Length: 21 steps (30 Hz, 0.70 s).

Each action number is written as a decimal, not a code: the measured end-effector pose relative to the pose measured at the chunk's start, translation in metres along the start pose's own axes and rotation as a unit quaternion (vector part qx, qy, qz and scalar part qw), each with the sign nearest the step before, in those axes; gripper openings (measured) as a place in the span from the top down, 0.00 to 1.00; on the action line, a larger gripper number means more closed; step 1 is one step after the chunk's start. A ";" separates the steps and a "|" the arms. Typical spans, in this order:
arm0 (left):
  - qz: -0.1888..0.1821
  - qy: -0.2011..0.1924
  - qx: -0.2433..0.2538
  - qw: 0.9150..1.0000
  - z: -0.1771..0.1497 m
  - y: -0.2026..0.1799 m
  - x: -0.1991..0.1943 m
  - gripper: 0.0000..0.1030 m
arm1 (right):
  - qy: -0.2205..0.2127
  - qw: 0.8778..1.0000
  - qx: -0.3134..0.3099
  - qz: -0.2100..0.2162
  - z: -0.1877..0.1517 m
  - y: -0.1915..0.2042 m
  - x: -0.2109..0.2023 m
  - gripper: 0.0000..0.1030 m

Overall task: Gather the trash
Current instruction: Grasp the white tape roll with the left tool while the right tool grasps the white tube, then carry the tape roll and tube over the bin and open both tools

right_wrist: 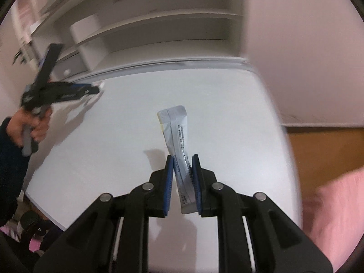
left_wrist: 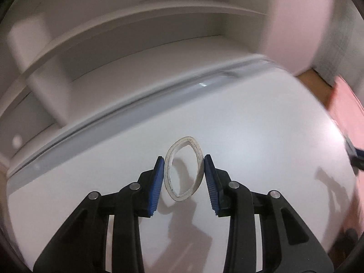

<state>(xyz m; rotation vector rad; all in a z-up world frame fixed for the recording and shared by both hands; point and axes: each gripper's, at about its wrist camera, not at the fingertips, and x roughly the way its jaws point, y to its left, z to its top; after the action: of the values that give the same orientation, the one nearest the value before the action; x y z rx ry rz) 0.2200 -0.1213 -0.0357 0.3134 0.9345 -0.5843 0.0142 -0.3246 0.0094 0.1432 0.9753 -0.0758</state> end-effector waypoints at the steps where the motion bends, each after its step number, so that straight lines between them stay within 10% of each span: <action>1: -0.009 -0.006 0.017 1.000 0.000 -0.023 -0.003 0.66 | -0.003 1.000 0.013 -0.011 -0.008 -0.010 -0.003 0.83; 7: -0.122 -0.024 0.122 0.985 -0.008 -0.192 -0.021 0.66 | -0.019 0.986 0.127 -0.108 -0.091 -0.099 -0.061 0.83; 11: -0.204 -0.018 0.193 0.960 -0.027 -0.305 -0.030 0.66 | -0.021 0.964 0.210 -0.164 -0.157 -0.153 -0.095 0.83; 21: -0.290 0.026 0.301 0.908 -0.090 -0.484 -0.015 0.66 | -0.006 0.914 0.345 -0.214 -0.294 -0.233 -0.128 0.83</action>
<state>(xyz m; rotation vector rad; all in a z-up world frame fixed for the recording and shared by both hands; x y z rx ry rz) -0.1342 -0.4609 -0.0764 0.6121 0.8777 -1.4310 -0.3284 -0.5093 -0.0672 0.5765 0.9187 -0.8295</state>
